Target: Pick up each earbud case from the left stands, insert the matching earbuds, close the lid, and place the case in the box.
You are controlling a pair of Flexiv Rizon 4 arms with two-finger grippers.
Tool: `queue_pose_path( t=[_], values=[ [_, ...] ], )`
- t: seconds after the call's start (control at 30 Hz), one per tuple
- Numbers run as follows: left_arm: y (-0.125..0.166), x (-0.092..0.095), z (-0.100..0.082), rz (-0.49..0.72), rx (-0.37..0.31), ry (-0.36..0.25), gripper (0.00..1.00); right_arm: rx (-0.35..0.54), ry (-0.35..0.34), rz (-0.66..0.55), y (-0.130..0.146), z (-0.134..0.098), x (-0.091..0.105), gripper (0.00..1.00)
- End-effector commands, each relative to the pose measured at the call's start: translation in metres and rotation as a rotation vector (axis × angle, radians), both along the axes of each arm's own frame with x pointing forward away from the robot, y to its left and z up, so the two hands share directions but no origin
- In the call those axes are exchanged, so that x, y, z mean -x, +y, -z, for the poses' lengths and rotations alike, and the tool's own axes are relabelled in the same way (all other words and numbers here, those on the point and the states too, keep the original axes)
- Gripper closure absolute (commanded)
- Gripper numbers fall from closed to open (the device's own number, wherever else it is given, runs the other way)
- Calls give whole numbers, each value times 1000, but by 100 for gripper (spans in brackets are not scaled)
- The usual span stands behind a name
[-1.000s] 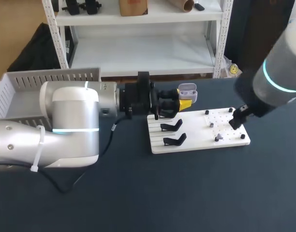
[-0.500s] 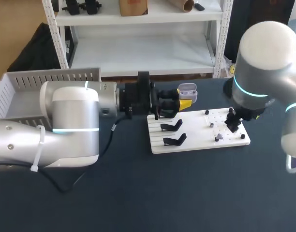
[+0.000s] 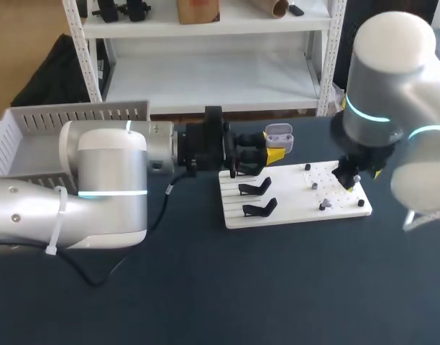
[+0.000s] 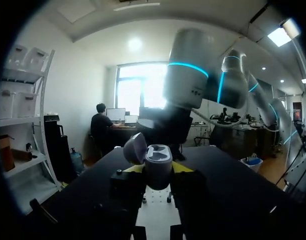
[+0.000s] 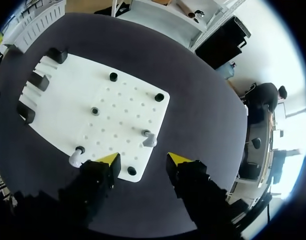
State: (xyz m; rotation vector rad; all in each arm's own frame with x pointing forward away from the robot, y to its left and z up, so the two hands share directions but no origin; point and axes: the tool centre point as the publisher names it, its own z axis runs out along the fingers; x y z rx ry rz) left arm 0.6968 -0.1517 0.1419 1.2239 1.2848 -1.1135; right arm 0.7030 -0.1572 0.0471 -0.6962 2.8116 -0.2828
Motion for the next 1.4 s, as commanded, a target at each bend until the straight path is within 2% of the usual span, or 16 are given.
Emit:
queue_pose_path(
  t=[0.03, 0.3, 0.33, 0.43, 0.47, 0.57, 0.8, 0.83, 0.9, 0.93, 1.3, 1.4],
  values=[
    [0, -1, 1, -1, 2, -1, 100, 26, 49, 12, 5, 0, -8, 28],
    [0, -1, 1, -1, 2, -1, 100, 33, 51, 23, 5, 3, -7, 27],
    [0, -1, 1, -1, 2, -1, 100, 29, 33, 27, 5, 4, -7, 27],
    [0, -1, 1, -1, 2, -1, 100, 30, 7, 22, 2, 4, -6, 24],
    [0, -1, 1, -1, 2, -1, 100, 46, 13, 25, 0, 5, -5, 20],
    [0, -1, 1, -1, 2, -1, 100, 45, 9, 20, -5, 7, -3, 14],
    [0, -1, 1, -1, 2, -1, 100, -3, 12, 2, -9, 12, -4, 16],
    [0, -1, 1, -1, 2, -1, 100, 0, 12, 3, -9, 12, -4, 18],
    [0, -1, 1, -1, 2, -1, 100, -3, 11, -3, -8, 13, -5, 31],
    [0, -1, 1, -1, 2, -1, 100, -3, 13, -6, -8, 14, -6, 51],
    [0, -1, 1, -1, 2, -1, 100, -22, 25, -40, -7, 18, -9, 48],
    [0, -1, 1, -1, 2, -1, 100, -20, 27, -49, -8, 20, -9, 51]
  ],
)
